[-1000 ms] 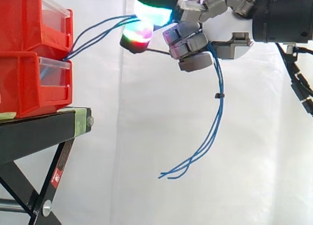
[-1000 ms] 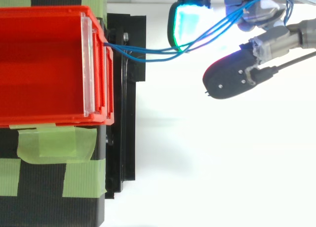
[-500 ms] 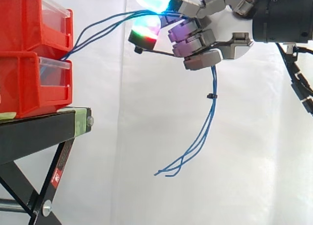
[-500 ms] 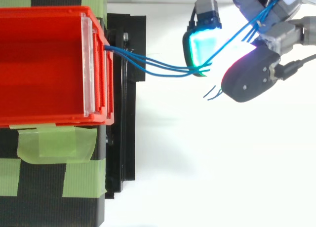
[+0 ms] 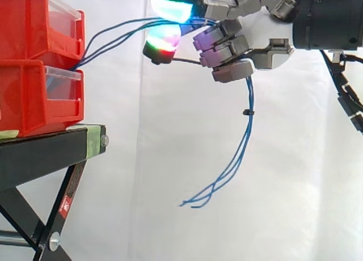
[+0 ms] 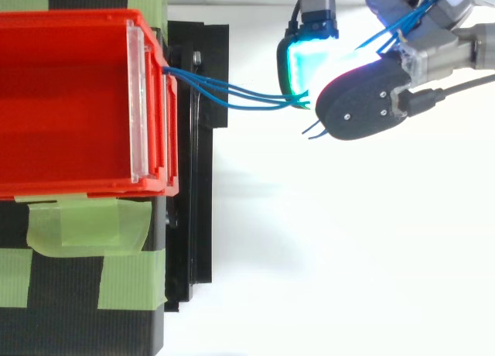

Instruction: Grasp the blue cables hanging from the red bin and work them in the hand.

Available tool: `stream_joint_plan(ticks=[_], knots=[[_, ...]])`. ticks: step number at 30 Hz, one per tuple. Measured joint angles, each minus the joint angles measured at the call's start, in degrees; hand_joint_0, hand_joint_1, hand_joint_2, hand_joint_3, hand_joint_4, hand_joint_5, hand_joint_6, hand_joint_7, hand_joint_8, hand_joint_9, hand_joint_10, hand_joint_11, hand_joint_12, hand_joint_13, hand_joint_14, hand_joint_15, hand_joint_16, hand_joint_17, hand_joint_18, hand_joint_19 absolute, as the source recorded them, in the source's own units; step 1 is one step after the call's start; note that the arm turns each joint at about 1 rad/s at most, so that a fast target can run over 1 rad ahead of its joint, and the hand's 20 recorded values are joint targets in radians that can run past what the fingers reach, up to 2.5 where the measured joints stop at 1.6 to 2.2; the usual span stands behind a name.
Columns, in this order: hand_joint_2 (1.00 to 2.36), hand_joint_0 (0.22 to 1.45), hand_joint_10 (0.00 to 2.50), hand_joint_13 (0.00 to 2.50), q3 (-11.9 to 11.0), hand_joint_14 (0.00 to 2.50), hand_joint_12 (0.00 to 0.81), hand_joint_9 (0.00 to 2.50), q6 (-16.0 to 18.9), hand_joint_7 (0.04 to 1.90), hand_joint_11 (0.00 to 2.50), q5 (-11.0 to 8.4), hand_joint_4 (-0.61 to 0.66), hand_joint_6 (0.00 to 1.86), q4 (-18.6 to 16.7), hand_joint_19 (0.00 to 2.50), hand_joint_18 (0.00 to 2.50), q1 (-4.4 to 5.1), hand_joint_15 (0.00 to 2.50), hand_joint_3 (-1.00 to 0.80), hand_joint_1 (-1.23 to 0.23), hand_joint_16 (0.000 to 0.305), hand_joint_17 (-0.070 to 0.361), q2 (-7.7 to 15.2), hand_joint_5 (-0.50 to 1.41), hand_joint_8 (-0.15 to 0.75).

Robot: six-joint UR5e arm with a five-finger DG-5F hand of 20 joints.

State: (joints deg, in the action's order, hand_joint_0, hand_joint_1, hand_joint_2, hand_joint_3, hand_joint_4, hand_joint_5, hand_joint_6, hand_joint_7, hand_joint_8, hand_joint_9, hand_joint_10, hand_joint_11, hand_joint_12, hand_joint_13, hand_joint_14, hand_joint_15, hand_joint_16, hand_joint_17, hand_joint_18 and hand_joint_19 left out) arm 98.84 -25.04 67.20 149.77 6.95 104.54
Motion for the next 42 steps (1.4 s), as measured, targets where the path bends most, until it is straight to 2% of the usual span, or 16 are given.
stream_joint_plan(ticks=[7, 14, 20, 24, 26, 28, 30, 32, 36, 37, 39, 40, 41, 42], knots=[[1.01, 0.86, 2.5, 0.86, -0.01, 2.5, 0.479, 0.77, 0.0, 1.43, 2.5, -0.01, 0.26, 0.09, 0.0, 1.53, 1.45, -0.01, 1.69, -0.79, -0.79, 0.055, 0.125, 0.0, 0.37, 0.432], [1.01, 0.91, 2.5, 0.85, -0.03, 2.5, 0.477, 0.75, -0.01, 1.4, 2.5, 0.03, 0.27, 0.13, 0.0, 1.57, 1.44, -0.01, 1.68, -0.7, -0.79, 0.055, 0.125, 0.0, 0.35, 0.424], [1.0, 0.8, 2.5, 0.95, -0.02, 2.5, 0.471, 0.9, -0.01, 1.38, 2.5, 0.01, 0.27, 0.26, 0.0, 1.44, 1.52, -0.01, 1.62, -1.0, -0.7, 0.057, 0.128, 0.01, 0.43, 0.434], [1.0, 0.77, 2.5, 1.0, -0.03, 2.5, 0.467, 0.96, -0.01, 1.36, 2.5, -0.1, 0.25, 0.32, 0.01, 1.36, 1.57, 0.0, 1.62, -1.0, -0.67, 0.059, 0.132, 0.01, 0.46, 0.432], [1.0, 0.77, 2.5, 1.03, -0.01, 2.5, 0.458, 1.02, -0.09, 1.35, 2.5, -0.12, 0.24, 0.35, 0.07, 1.4, 1.62, 0.04, 1.62, -1.0, -0.65, 0.057, 0.128, -0.01, 0.49, 0.427], [1.0, 0.82, 2.5, 1.06, -0.02, 2.5, 0.442, 1.07, -0.14, 1.36, 2.5, -0.13, 0.22, 0.37, 0.06, 1.45, 1.66, 0.03, 1.64, -1.0, -0.63, 0.054, 0.122, 0.0, 0.53, 0.421], [1.01, 0.88, 2.5, 1.1, -0.01, 2.5, 0.441, 1.13, -0.16, 1.36, 2.5, -0.14, 0.2, 0.39, 0.04, 1.5, 1.7, 0.02, 1.64, -0.8, -0.62, 0.052, 0.116, 0.02, 0.57, 0.409], [1.01, 0.87, 2.5, 1.1, -0.01, 2.5, 0.436, 1.15, -0.19, 1.35, 2.5, -0.17, 0.21, 0.38, 0.02, 1.49, 1.71, 0.04, 1.66, -0.7, -0.63, 0.053, 0.12, 0.0, 0.57, 0.417], [1.02, 0.85, 2.5, 1.11, 0.02, 2.5, 0.453, 1.15, -0.22, 1.42, 2.5, -0.26, 0.23, 0.25, 0.0, 1.46, 1.7, 0.12, 1.68, -0.47, -0.62, 0.054, 0.122, 0.0, 0.58, 0.444], [1.02, 0.86, 2.5, 1.13, 0.03, 2.5, 0.477, 1.15, -0.21, 1.45, 2.5, -0.28, 0.26, 0.16, 0.0, 1.32, 1.71, 0.13, 1.68, -0.4, -0.62, 0.061, 0.137, 0.01, 0.59, 0.44], [1.02, 0.87, 2.5, 1.12, 0.03, 2.5, 0.489, 1.11, -0.21, 1.46, 2.5, -0.3, 0.27, 0.11, 0.0, 1.19, 1.68, 0.15, 1.67, -0.35, -0.63, 0.069, 0.154, 0.0, 0.6, 0.44], [1.01, 0.86, 2.5, 1.1, 0.03, 2.5, 0.494, 1.07, -0.23, 1.48, 2.5, -0.31, 0.28, 0.01, 0.0, 1.14, 1.65, 0.15, 1.65, -0.34, -0.65, 0.072, 0.162, 0.0, 0.58, 0.438], [1.01, 0.86, 2.5, 1.08, 0.03, 2.5, 0.499, 1.03, -0.24, 1.48, 2.5, -0.3, 0.29, 0.03, 0.0, 1.1, 1.62, 0.15, 1.65, -0.38, -0.67, 0.072, 0.162, 0.01, 0.54, 0.445], [1.01, 0.85, 2.5, 1.03, 0.03, 2.5, 0.496, 0.96, -0.25, 1.47, 2.5, -0.31, 0.29, 0.03, 0.0, 1.18, 1.56, 0.15, 1.67, -0.48, -0.69, 0.068, 0.153, 0.02, 0.5, 0.443]])
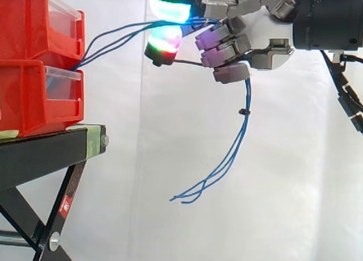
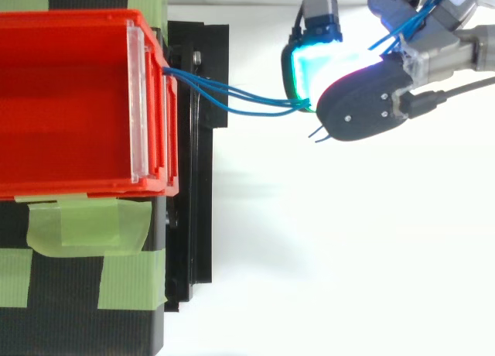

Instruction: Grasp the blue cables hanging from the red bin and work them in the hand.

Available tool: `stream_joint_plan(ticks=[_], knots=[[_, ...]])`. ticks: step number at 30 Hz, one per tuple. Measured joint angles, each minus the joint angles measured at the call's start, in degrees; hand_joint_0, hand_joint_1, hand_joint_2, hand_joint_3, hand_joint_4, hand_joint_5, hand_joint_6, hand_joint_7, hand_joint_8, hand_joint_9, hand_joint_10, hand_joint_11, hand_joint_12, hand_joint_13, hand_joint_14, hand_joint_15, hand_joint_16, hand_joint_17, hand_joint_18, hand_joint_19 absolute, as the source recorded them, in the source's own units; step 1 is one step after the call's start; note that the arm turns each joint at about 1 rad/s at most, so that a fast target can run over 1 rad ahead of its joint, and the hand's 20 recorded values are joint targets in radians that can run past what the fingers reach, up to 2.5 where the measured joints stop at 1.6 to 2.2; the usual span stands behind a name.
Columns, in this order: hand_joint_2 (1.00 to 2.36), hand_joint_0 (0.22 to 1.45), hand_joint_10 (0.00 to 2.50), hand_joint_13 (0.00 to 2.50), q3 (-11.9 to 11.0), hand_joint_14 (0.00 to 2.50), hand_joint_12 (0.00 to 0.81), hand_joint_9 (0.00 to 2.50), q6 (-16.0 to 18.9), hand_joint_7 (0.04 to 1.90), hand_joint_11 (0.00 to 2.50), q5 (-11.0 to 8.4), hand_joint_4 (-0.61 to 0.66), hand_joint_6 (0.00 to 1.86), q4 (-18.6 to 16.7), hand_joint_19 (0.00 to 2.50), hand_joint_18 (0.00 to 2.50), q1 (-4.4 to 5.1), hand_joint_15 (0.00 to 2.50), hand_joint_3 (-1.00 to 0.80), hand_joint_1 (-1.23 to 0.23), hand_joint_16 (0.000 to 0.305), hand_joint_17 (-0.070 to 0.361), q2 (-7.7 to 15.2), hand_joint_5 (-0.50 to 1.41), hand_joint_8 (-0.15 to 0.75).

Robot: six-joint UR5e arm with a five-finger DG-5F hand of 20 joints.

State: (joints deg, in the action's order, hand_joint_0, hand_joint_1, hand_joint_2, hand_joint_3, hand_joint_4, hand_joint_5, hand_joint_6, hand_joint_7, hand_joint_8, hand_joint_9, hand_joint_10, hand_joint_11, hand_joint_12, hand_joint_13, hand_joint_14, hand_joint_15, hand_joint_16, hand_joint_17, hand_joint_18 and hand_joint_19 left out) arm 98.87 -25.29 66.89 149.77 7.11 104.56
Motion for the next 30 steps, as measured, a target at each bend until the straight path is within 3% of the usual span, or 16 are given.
stream_joint_plan(ticks=[3, 17, 24, 30], knots=[[1.01, 0.85, 2.5, 0.93, 0.0, 2.5, 0.484, 0.86, -0.01, 1.47, 2.5, 0.03, 0.26, 0.04, 0.0, 1.45, 1.49, 0.01, 1.69, -0.57, -0.72, 0.056, 0.126, -0.01, 0.44, 0.445], [1.01, 0.95, 2.5, 0.86, 0.01, 2.5, 0.473, 0.75, 0.06, 1.4, 2.5, 0.08, 0.26, 0.13, 0.0, 1.55, 1.46, 0.0, 1.68, -0.62, -0.79, 0.055, 0.123, 0.03, 0.34, 0.434], [1.02, 1.04, 2.5, 0.85, 0.01, 2.5, 0.475, 0.73, 0.06, 1.38, 2.5, 0.08, 0.25, 0.15, 0.14, 1.51, 1.44, 0.01, 1.67, -0.38, -0.79, 0.054, 0.121, 0.02, 0.33, 0.429], [1.02, 1.03, 2.5, 0.86, 0.01, 2.5, 0.48, 0.72, 0.07, 1.37, 2.5, 0.02, 0.26, 0.15, 0.16, 1.39, 1.4, 0.0, 1.63, 0.0, -0.77, 0.058, 0.13, 0.02, 0.33, 0.431]])
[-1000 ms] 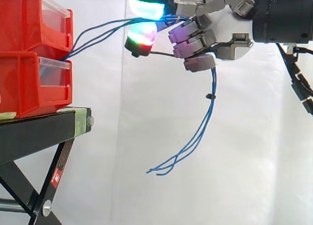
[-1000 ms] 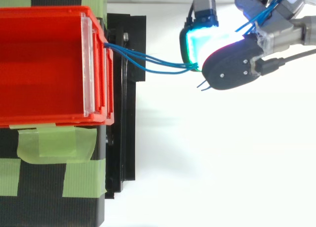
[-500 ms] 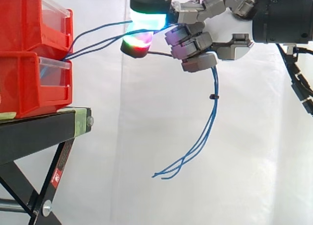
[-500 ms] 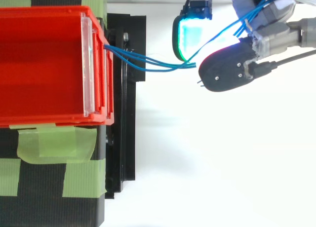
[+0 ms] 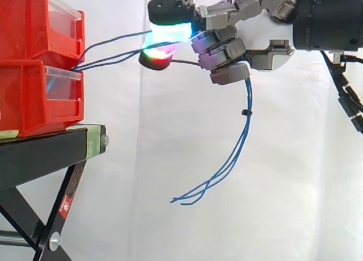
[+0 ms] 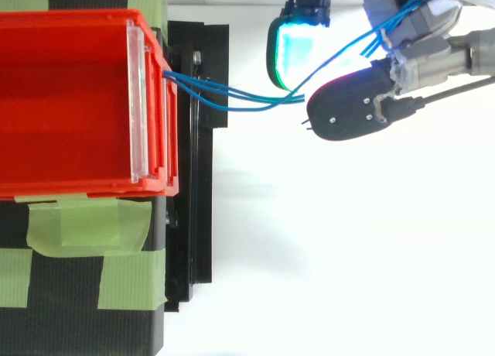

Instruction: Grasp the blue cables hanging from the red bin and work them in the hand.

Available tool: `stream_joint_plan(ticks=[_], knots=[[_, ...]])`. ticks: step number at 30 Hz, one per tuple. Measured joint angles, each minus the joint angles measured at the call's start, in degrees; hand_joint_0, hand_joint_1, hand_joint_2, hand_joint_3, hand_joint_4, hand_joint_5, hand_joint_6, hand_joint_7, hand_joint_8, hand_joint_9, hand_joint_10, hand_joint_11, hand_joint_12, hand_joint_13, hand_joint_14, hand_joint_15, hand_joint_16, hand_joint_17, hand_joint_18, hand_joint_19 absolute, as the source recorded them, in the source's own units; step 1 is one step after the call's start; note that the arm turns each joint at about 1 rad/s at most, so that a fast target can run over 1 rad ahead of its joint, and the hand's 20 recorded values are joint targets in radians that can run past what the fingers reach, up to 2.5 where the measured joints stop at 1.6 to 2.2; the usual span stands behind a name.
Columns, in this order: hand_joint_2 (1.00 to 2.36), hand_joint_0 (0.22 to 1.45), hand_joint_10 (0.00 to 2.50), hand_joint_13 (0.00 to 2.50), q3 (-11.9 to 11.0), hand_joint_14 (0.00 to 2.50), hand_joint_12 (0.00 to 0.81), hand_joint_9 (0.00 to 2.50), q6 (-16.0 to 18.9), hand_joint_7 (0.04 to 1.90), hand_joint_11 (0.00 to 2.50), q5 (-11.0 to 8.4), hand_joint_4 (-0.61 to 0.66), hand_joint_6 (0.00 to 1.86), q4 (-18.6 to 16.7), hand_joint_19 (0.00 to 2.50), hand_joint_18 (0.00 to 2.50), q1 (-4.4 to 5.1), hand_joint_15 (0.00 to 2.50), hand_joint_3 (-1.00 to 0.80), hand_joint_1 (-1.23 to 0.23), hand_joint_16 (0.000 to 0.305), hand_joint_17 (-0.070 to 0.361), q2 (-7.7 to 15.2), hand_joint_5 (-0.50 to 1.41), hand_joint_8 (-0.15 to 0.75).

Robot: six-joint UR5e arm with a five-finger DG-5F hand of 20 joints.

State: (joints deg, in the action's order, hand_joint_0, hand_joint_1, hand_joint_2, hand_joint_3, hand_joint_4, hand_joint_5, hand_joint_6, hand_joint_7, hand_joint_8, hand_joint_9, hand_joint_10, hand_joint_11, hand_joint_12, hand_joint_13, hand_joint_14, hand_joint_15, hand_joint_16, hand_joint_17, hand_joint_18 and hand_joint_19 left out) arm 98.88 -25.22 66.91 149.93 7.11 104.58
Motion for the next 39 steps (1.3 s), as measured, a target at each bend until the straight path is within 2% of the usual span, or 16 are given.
stream_joint_plan(ticks=[9, 12, 13, 14, 16, 18, 19, 22, 29, 32, 37, 38, 39], knots=[[1.01, 1.01, 2.5, 0.84, 0.0, 2.5, 0.5, 0.68, 0.31, 1.37, 2.5, -0.1, 0.27, 0.12, -0.14, 1.25, 1.38, -0.02, 1.62, 0.07, -0.79, 0.065, 0.146, -0.02, 0.33, 0.442], [1.0, 1.04, 2.5, 0.82, 0.0, 2.5, 0.508, 0.65, 1.2, 1.36, 2.5, -0.12, 0.27, 0.13, -0.16, 1.19, 1.35, -0.05, 1.62, 0.21, -0.8, 0.067, 0.151, -0.02, 0.32, 0.443], [1.05, 1.02, 2.5, 0.82, -0.01, 2.5, 0.509, 0.65, 1.8, 1.35, 2.5, -0.14, 0.27, 0.14, -0.16, 1.14, 1.35, -0.06, 1.6, 0.25, -0.79, 0.069, 0.154, -0.03, 0.32, 0.444], [1.23, 0.97, 2.5, 0.82, -0.01, 2.5, 0.51, 0.65, 2.32, 1.34, 2.5, -0.16, 0.25, 0.16, -0.16, 1.07, 1.33, -0.05, 1.56, 0.19, -0.78, 0.07, 0.158, -0.04, 0.31, 0.446], [1.38, 0.94, 2.5, 0.82, -0.02, 2.5, 0.51, 0.63, 3.67, 1.31, 2.5, -0.18, 0.22, 0.21, -0.24, 1.02, 1.3, -0.02, 1.56, 0.13, -0.77, 0.069, 0.155, -0.05, 0.29, 0.444], [1.35, 0.97, 2.5, 0.79, -0.03, 2.5, 0.51, 0.6, 5.08, 1.3, 2.5, -0.19, 0.2, 0.24, -0.42, 1.04, 1.24, -0.01, 1.58, 0.16, -0.76, 0.065, 0.147, -0.06, 0.27, 0.44], [1.28, 1.02, 2.5, 0.75, -0.02, 2.5, 0.498, 0.57, 5.98, 1.31, 2.5, -0.19, 0.18, 0.24, -0.56, 1.06, 1.19, -0.01, 1.58, 0.21, -0.76, 0.062, 0.139, -0.06, 0.26, 0.432], [1.19, 1.1, 2.5, 0.71, -0.05, 2.5, 0.489, 0.54, 8.33, 1.29, 2.5, -0.24, 0.15, 0.26, -1.03, 1.03, 1.09, 0.0, 1.54, 0.24, -0.76, 0.057, 0.128, -0.07, 0.25, 0.429], [1.04, 1.26, 2.5, 0.66, -0.05, 2.5, 0.464, 0.53, 14.99, 1.27, 2.5, -0.26, 0.1, 0.31, -1.46, 0.84, 0.88, 0.07, 1.49, 0.34, -0.73, 0.052, 0.116, -0.07, 0.27, 0.399], [1.02, 1.29, 2.5, 0.66, -0.05, 2.5, 0.459, 0.55, 17.6, 1.28, 2.5, -0.15, 0.08, 0.3, -1.43, 0.77, 0.83, 0.08, 1.49, 0.35, -0.72, 0.051, 0.115, -0.08, 0.3, 0.392], [1.0, 1.32, 2.5, 0.65, -0.04, 2.5, 0.449, 0.57, 19.37, 1.3, 2.5, -0.05, 0.07, 0.28, -1.51, 0.73, 0.78, 0.06, 1.49, 0.37, -0.72, 0.052, 0.116, -0.08, 0.34, 0.381], [1.0, 1.32, 2.5, 0.65, -0.05, 2.5, 0.458, 0.57, 19.62, 1.31, 2.5, -0.04, 0.05, 0.27, -1.52, 0.73, 0.79, 0.06, 1.5, 0.38, -0.71, 0.052, 0.116, -0.08, 0.34, 0.387], [1.04, 1.26, 2.5, 0.63, -0.06, 2.5, 0.465, 0.54, 19.85, 1.32, 2.5, -0.04, 0.04, 0.26, -1.53, 0.88, 0.89, 0.05, 1.54, 0.36, -0.74, 0.051, 0.114, -0.08, 0.34, 0.386]])
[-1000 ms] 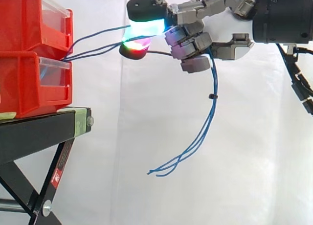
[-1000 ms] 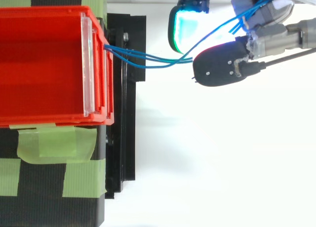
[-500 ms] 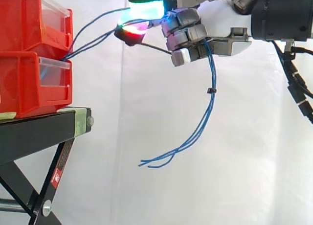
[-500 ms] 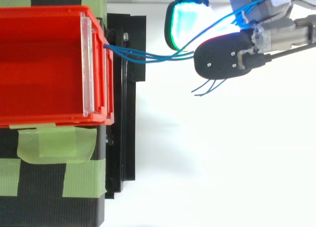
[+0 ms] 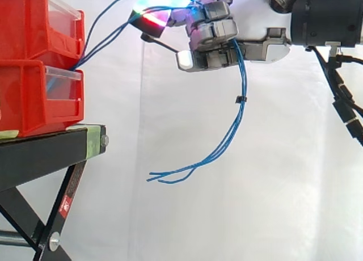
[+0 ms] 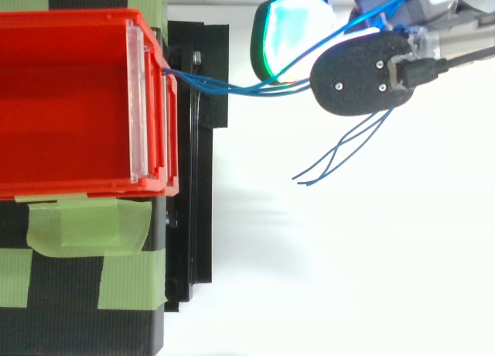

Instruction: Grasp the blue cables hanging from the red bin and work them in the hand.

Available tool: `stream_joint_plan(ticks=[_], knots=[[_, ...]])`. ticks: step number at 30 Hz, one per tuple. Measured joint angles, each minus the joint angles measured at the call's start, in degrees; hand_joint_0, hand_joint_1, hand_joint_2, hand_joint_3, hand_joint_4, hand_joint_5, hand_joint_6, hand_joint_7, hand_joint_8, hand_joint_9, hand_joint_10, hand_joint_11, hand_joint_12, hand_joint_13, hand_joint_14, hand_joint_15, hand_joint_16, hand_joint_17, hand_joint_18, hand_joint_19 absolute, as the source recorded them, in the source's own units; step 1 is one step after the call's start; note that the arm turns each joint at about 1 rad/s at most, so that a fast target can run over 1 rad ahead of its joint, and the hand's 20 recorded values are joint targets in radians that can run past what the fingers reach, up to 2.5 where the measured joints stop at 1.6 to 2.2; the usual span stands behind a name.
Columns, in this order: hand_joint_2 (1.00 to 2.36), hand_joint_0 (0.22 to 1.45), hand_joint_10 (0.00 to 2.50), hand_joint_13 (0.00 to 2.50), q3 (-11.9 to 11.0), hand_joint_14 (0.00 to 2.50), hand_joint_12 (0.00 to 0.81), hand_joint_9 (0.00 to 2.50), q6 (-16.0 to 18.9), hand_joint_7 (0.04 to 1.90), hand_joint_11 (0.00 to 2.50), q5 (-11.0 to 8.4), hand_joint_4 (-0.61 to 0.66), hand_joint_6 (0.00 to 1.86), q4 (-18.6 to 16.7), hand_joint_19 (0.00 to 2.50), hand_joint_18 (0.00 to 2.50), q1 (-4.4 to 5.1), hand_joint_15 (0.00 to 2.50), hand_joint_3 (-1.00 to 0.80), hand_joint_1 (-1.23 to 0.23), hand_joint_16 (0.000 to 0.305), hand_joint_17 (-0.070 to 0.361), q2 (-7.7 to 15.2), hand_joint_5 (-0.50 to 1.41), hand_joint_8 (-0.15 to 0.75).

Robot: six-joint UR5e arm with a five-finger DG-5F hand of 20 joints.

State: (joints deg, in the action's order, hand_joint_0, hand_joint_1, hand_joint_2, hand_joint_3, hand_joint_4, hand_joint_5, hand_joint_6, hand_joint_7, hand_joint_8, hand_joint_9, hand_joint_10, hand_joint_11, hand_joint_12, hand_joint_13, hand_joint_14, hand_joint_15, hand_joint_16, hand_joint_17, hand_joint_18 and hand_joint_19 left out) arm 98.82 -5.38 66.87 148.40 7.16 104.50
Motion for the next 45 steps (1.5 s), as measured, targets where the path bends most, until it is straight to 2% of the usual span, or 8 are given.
stream_joint_plan(ticks=[6, 13, 21, 31, 34, 36, 41, 45], knots=[[1.01, 1.17, 2.5, 0.5, 0.0, 2.5, 0.484, 0.41, 2.53, 1.31, 2.5, 0.01, 0.03, 0.26, -0.03, 1.11, 1.0, -0.02, 1.56, 0.35, -0.79, 0.053, 0.119, 0.0, 0.29, 0.398], [1.0, 1.17, 2.5, 0.38, 0.01, 2.5, 0.483, 0.31, 6.94, 1.29, 2.5, -0.15, 0.02, 0.31, -0.02, 1.15, 0.92, 0.01, 1.58, 0.35, -0.81, 0.051, 0.116, 0.0, 0.22, 0.403], [1.01, 1.33, 2.5, 0.16, 0.04, 2.5, 0.443, 0.2, 7.66, 1.24, 2.5, -0.06, -0.04, 0.38, 0.22, 1.03, 0.58, 0.18, 1.54, 0.29, -0.79, 0.047, 0.105, 0.0, 0.17, 0.374], [1.01, 1.28, 2.5, 0.17, 0.04, 2.5, 0.43, 0.18, 8.98, 1.24, 2.5, 0.0, 0.0, 0.32, 0.55, 1.24, 0.69, 0.63, 1.48, 0.16, -0.8, 0.043, 0.096, 0.0, 0.17, 0.372], [1.01, 1.15, 2.5, 0.24, 0.05, 2.5, 0.436, 0.21, 9.6, 1.26, 2.5, 0.01, 0.04, 0.28, 0.59, 1.45, 0.95, 0.64, 1.52, 0.0, -0.81, 0.044, 0.098, 0.0, 0.19, 0.378], [1.02, 0.96, 2.5, 0.3, 0.05, 2.5, 0.451, 0.24, 9.9, 1.32, 2.5, 0.01, 0.09, 0.22, 0.67, 1.66, 1.14, 0.65, 1.54, -0.27, -0.8, 0.046, 0.103, 0.0, 0.22, 0.395], [1.01, 0.84, 2.5, 0.37, 0.05, 2.5, 0.469, 0.31, 10.16, 1.36, 2.5, 0.0, 0.17, 0.17, 1.48, 1.55, 1.15, 0.77, 1.55, -0.69, -0.76, 0.05, 0.111, 0.0, 0.27, 0.418], [1.01, 0.8, 2.5, 0.42, 0.05, 2.5, 0.482, 0.38, 9.76, 1.37, 2.5, -0.05, 0.2, 0.17, 2.91, 1.5, 1.2, 0.94, 1.56, -0.8, -0.74, 0.052, 0.116, 0.0, 0.29, 0.43]])
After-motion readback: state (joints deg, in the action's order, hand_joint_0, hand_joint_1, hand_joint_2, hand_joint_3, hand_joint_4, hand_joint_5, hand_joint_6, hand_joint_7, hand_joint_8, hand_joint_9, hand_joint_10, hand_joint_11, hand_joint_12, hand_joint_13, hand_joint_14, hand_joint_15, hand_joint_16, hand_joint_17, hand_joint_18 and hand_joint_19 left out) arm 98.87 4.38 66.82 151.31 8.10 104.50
